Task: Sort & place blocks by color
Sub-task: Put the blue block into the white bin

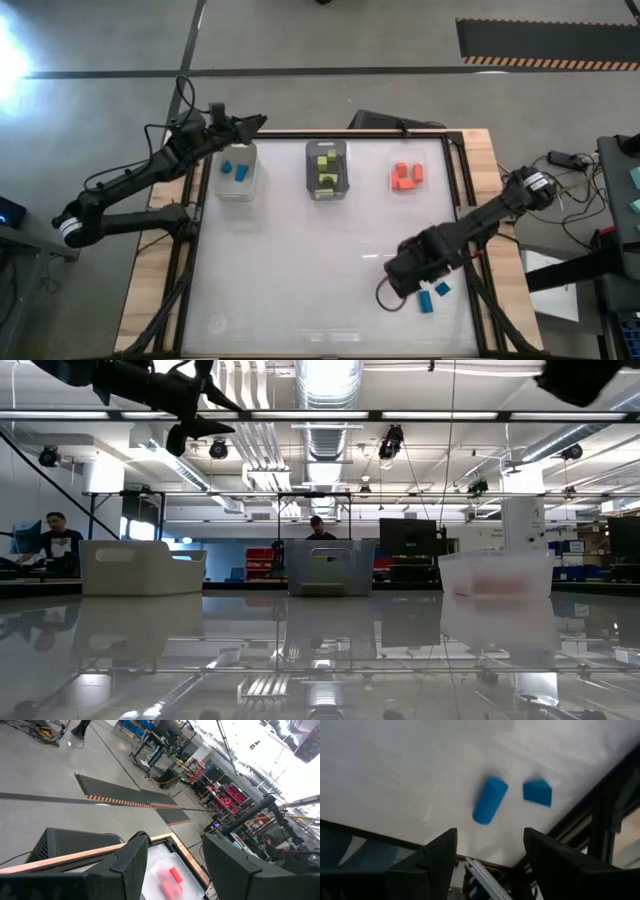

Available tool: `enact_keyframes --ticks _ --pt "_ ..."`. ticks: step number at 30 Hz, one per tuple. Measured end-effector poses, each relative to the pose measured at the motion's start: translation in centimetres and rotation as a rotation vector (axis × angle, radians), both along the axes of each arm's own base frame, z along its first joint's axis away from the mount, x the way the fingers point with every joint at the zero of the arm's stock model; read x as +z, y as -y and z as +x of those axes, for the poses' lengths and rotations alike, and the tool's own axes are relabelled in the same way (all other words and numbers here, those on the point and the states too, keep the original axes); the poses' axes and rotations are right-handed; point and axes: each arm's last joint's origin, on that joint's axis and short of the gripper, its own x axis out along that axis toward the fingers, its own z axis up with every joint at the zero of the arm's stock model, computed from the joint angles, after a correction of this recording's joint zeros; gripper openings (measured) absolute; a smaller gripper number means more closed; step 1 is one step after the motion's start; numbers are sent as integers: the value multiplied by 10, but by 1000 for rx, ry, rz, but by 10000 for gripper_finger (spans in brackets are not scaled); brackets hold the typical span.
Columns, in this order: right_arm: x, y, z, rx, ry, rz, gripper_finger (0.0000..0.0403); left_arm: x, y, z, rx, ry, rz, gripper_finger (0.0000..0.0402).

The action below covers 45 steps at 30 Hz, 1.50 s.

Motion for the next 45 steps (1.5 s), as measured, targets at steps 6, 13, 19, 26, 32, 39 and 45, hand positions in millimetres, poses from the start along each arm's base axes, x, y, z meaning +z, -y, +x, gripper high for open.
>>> enact_keyframes --ticks 6,13,19,26,32,39,45 --pt "-20 -23 -12 -22 -31 43 219 0 0 0 0 -3 4 173" --pt "-60 -43 -23 -86 2 120 219 0 0 0 0 -4 6 173" --pt "-86 -48 -36 -158 -22 132 219 0 0 0 0 -5 6 173" --pt "-99 -42 -44 -171 -58 89 219 0 0 0 0 -5 6 173" --pt "-108 -38 -48 -163 -54 72 216 0 0 0 0 -5 6 173" --pt "-114 -37 -46 -170 7 67 163 0 0 0 0 -4 4 173" --pt "-120 -39 -44 -147 17 77 117 0 0 0 0 -3 4 173"
